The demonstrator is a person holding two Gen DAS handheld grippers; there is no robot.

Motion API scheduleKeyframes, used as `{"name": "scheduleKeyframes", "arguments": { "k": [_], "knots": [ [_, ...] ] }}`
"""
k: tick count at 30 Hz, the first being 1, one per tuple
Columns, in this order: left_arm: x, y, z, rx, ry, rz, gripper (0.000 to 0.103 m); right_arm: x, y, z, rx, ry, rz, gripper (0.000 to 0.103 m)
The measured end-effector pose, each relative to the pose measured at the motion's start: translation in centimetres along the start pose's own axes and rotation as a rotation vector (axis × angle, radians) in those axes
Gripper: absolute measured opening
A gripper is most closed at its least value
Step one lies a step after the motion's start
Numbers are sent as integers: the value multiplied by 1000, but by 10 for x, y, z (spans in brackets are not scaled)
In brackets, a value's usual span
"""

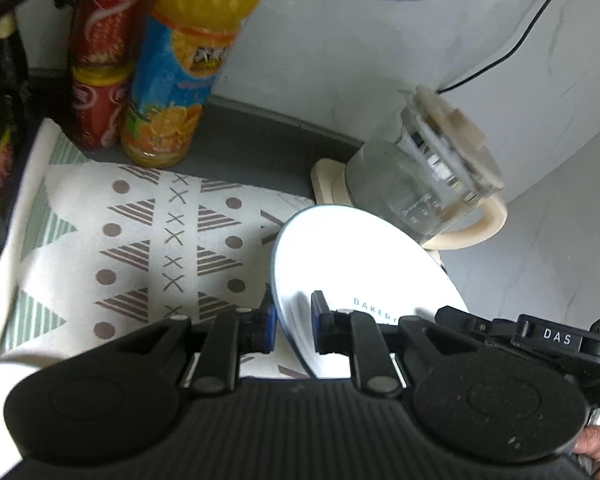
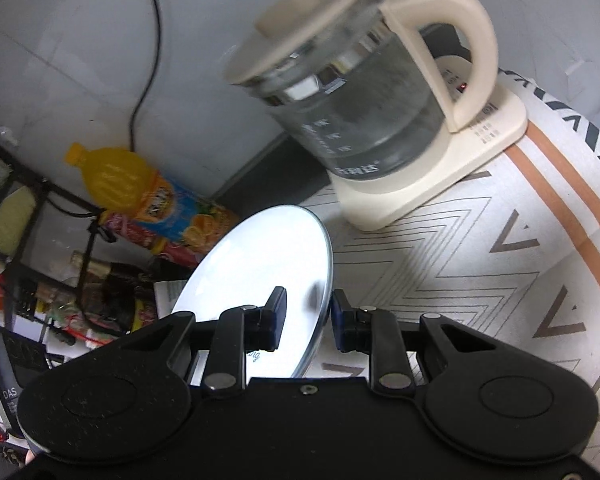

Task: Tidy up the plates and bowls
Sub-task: 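Lift the 'BAKERY' plate with both tools and carry it over the 'Sweet' plate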

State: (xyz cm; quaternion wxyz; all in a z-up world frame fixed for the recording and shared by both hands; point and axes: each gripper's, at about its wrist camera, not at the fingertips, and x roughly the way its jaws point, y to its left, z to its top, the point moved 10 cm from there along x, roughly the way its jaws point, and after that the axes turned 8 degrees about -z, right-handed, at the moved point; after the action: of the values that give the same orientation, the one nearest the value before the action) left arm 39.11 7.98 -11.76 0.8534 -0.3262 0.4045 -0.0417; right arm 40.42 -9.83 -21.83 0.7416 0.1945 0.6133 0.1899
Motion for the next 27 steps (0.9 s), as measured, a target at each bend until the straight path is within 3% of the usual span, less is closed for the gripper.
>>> {"name": "scheduleKeyframes", "arguments": {
  "k": [10, 27],
  "knots": [
    [-50, -1, -21, -10, -74, 35, 15, -21, 25, -17, -45, -12, 64, 24],
    [-127, 50, -54, -92, -159, 127, 15, -16, 87, -71, -160, 67, 129, 24]
  ]
}}
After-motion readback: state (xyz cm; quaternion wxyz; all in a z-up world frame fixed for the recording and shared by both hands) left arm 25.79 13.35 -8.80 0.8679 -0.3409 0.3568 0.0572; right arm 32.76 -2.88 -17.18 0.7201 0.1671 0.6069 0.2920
